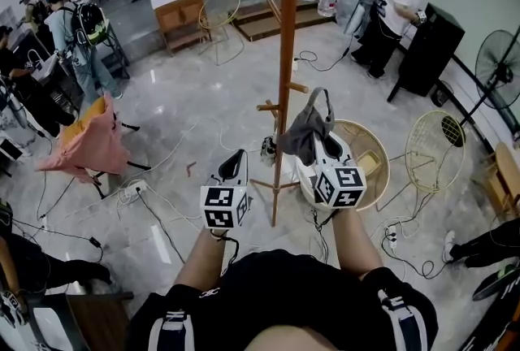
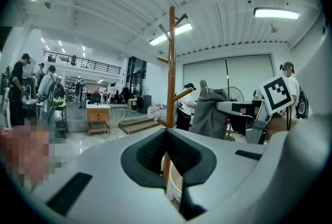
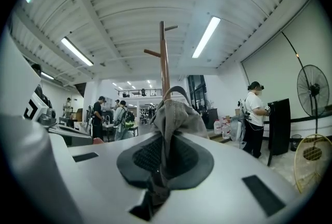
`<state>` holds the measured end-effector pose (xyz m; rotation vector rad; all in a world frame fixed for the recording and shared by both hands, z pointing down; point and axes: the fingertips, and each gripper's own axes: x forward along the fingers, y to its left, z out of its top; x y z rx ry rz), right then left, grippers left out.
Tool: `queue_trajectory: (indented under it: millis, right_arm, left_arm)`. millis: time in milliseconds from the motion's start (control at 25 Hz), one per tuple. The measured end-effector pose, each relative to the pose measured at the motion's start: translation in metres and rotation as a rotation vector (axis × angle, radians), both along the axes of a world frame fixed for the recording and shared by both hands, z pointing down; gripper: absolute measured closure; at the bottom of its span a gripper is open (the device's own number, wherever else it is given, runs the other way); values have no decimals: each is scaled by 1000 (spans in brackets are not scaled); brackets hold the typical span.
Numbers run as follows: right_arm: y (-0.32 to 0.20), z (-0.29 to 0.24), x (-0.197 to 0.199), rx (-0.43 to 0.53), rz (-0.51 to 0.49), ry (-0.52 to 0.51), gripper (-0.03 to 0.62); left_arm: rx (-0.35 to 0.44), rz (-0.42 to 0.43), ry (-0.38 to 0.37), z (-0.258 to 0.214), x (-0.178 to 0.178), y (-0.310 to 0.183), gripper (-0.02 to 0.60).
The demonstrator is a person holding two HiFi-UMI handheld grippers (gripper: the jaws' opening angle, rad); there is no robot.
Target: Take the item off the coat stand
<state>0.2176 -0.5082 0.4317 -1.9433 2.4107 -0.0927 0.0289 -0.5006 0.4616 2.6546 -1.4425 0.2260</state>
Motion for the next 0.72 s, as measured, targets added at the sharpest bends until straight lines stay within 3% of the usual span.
queue_trajectory:
  millis: [200, 720]
  right_arm:
    - [7, 21, -1, -54, -12, 47, 565]
    - [18, 31, -8, -66, -46, 50, 566]
  left_arm:
    - [-3, 26, -12, 1, 11, 3, 565]
    - [-8, 36, -20, 4, 14, 10, 565]
